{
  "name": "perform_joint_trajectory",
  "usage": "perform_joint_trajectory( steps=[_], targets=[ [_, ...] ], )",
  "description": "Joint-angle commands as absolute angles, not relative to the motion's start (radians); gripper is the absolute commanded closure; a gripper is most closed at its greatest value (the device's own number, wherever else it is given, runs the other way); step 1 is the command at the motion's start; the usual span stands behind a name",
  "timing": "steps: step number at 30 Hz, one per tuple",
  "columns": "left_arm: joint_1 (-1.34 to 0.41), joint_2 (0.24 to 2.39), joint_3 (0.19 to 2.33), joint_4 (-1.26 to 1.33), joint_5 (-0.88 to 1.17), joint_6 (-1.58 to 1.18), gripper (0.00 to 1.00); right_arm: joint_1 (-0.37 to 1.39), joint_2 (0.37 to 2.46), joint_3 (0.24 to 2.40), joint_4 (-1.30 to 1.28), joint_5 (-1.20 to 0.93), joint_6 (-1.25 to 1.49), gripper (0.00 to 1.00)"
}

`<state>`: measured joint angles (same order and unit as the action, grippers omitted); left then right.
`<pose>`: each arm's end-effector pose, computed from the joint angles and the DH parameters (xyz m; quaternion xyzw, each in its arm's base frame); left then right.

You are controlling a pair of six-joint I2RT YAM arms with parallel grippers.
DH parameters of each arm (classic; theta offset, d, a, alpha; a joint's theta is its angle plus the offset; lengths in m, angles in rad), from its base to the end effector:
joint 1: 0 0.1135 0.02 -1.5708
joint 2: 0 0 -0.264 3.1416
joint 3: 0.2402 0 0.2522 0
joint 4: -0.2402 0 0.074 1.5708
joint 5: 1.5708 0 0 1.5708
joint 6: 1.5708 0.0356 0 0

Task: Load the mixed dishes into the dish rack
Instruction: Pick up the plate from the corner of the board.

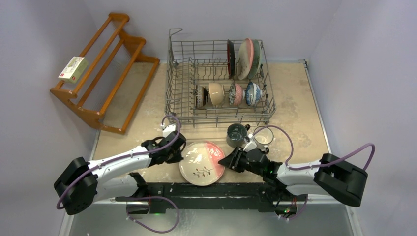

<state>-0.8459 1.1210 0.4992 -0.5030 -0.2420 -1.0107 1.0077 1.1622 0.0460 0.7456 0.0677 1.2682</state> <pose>0.1298 -0.1337 0.1594 -0.1063 0.9626 -0.1052 0.2258 0.0974 0.1498 0.1224 0.1261 0.8153 0.5006 0.2621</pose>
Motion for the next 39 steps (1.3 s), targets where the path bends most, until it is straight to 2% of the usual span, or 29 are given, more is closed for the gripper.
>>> perform_joint_trajectory(
  steps=[1, 15, 20, 25, 39],
  targets=[
    [-0.863, 1.194, 0.419, -0.474, -0.202, -1.019, 1.00, 1.020, 1.116, 0.045, 0.870, 0.025, 1.302, 0.55],
    [-0.878, 1.195, 0.395, -0.376, -0.146, -1.003, 1.00, 1.020, 1.047, 0.022, 0.937, 0.043, 1.311, 0.56],
    [-0.882, 1.192, 0.393, -0.368, -0.144, -1.003, 1.00, 1.021, 1.063, 0.037, 0.926, 0.044, 1.305, 0.60],
    [-0.882, 1.178, 0.388, -0.361, -0.140, -1.003, 1.00, 1.022, 1.082, 0.047, 0.930, 0.040, 1.298, 0.71],
    [-0.900, 1.178, 0.394, -0.313, -0.118, -0.993, 1.00, 1.022, 1.066, 0.067, 0.921, 0.038, 1.289, 0.70]
  ],
)
